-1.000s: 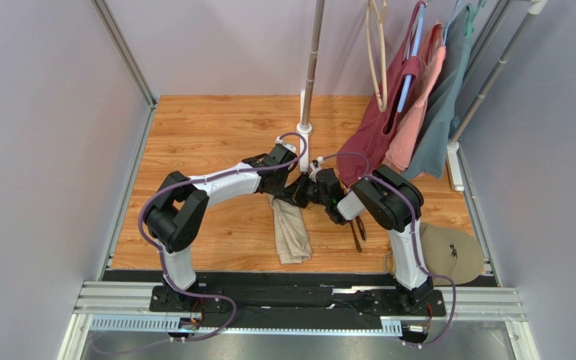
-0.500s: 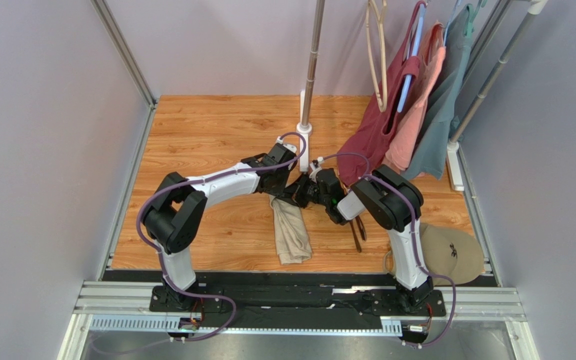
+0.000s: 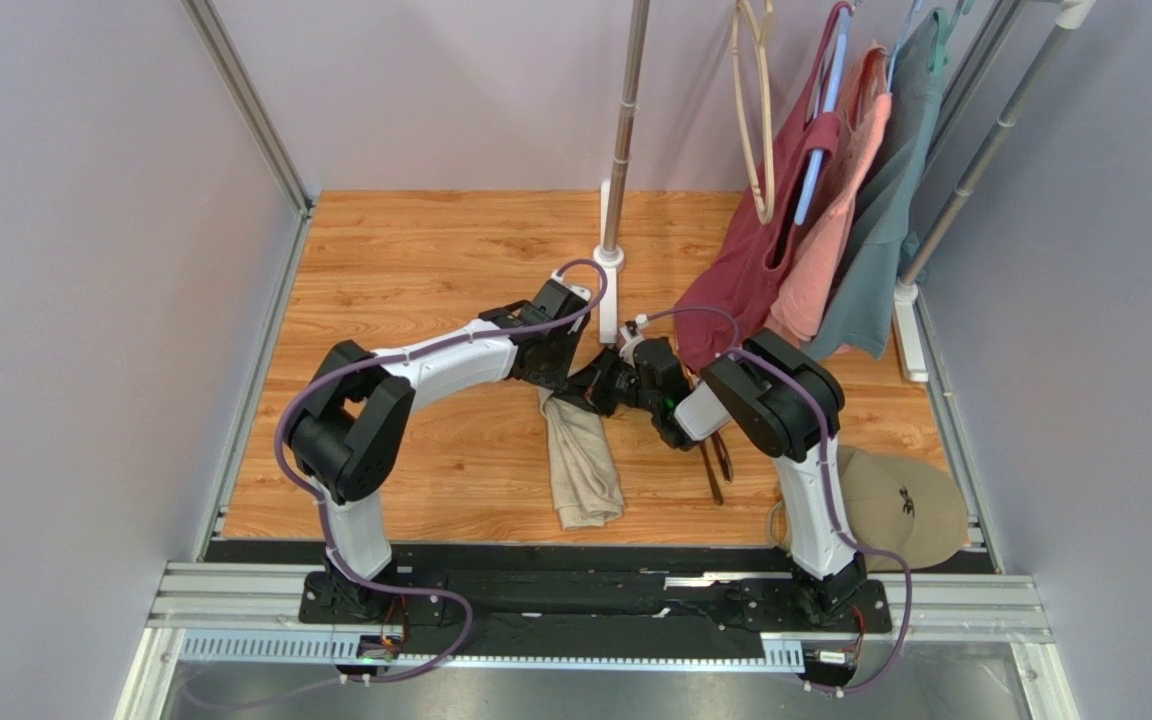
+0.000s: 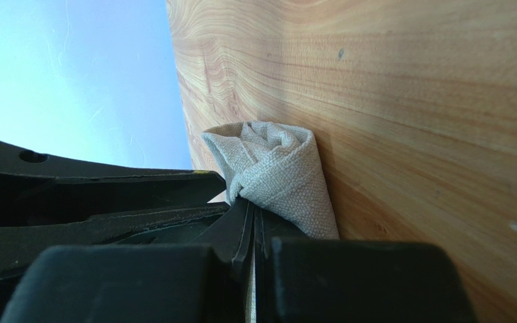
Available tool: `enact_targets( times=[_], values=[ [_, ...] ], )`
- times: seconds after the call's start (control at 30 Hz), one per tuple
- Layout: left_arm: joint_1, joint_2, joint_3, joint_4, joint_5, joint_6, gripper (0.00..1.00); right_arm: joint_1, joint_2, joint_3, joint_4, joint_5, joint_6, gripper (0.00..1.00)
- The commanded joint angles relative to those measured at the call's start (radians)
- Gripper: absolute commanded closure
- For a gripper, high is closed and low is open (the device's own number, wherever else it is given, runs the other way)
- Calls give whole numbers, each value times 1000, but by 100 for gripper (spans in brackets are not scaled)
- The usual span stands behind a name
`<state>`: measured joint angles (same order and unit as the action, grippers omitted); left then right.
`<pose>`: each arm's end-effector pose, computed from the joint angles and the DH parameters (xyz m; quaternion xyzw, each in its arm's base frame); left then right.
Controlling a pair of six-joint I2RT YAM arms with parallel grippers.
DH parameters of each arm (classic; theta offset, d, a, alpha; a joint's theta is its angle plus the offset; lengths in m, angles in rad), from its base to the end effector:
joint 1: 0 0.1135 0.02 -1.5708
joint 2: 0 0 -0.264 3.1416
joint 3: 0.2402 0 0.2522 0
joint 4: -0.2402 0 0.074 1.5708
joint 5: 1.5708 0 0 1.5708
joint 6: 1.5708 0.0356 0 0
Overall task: Fold the napkin into a case and place the utensils inside
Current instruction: Stuff the top corner of the smaller-rectangle-folded napkin into the folded napkin.
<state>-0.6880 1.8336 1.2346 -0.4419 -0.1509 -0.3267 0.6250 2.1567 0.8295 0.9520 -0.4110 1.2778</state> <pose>0.2969 -0.2371 0.1857 0.1535 0.9502 -0.0633 0.2636 0.3019 0.2353 0.0711 0.1507 0.8033 0.5465 0.1825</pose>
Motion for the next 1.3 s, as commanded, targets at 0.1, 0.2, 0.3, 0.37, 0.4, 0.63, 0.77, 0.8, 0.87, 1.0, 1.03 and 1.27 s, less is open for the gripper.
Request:
enact_targets(
  times=[0.1,0.2,0.3,0.37,0.4,0.63,0.77,0.8,0.87,1.0,1.03,1.27],
  values=[
    [7,27,-1,-26,143,-8,66,5,38,-13,-32,12,-15,100],
    [16,10,-15,-12,175,-14,66,4,38,-13,-32,12,-15,100],
    [27,15,-20,3,205,-12,66,5,40,-10,-32,9,-15,100],
    [31,12,-27,12,227,-9,66,5,43,-9,-29,9,-14,100],
    [45,10,-33,17,232,-8,66,5,42,-10,-29,8,-11,100],
    [85,50,-46,54,356,-8,74,7,45,-4,-29,9,-11,100],
    [85,56,-52,77,379,-15,86,5,55,0,-25,9,-2,100],
    [85,56,-50,77,373,-18,89,5,58,0,-22,12,9,100],
    [85,47,-52,71,369,-17,95,7,65,2,-15,15,17,100],
    [85,13,-69,52,347,-49,100,7,68,-18,68,46,38,100],
    [85,3,-70,43,341,-79,100,7,63,-24,80,54,41,100],
    [85,-68,-130,42,369,-210,100,7,42,-38,214,118,97,100]
  ],
)
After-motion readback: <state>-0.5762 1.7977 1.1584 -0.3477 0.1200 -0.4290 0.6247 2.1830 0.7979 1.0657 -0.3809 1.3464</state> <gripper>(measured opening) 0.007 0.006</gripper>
